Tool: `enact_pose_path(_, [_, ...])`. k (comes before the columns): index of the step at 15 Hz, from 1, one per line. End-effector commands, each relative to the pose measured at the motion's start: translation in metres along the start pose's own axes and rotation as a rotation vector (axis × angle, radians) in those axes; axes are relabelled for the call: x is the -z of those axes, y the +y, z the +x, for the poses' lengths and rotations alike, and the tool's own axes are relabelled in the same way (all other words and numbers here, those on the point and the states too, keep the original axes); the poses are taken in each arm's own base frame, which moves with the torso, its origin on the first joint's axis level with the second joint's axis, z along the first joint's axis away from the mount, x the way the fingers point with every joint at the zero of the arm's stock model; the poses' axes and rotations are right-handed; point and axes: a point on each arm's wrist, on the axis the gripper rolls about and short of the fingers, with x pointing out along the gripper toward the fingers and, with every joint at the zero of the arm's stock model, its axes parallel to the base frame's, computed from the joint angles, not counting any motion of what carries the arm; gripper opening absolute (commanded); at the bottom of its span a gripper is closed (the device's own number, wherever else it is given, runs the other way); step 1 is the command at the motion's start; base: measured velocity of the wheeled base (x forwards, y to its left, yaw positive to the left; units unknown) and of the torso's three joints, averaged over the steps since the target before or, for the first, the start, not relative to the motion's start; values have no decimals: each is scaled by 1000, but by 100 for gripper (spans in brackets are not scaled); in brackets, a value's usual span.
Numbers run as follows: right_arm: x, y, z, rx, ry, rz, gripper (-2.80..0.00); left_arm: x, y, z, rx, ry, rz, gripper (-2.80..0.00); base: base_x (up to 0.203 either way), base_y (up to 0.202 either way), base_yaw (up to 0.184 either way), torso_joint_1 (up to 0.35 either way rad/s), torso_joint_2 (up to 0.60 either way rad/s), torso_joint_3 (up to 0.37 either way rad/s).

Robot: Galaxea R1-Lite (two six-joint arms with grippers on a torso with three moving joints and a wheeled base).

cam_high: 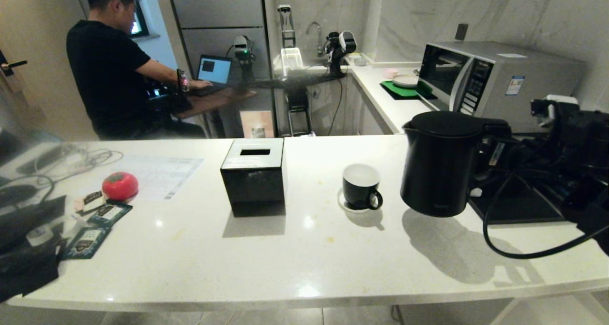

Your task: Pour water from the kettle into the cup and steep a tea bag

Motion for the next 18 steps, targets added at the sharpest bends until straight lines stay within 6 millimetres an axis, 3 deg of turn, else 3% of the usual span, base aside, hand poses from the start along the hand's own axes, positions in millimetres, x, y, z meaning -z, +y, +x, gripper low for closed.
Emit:
enact_pose_path(1, [-1, -1, 1, 5, -7, -7, -280, 0, 0, 0, 0, 0, -1, -280, 0, 0, 0, 0, 0, 0])
enact_pose_path(18, [2, -5, 3, 19, 22, -17, -280, 0, 0, 0, 0, 0, -1, -280, 0, 0, 0, 0, 0, 0])
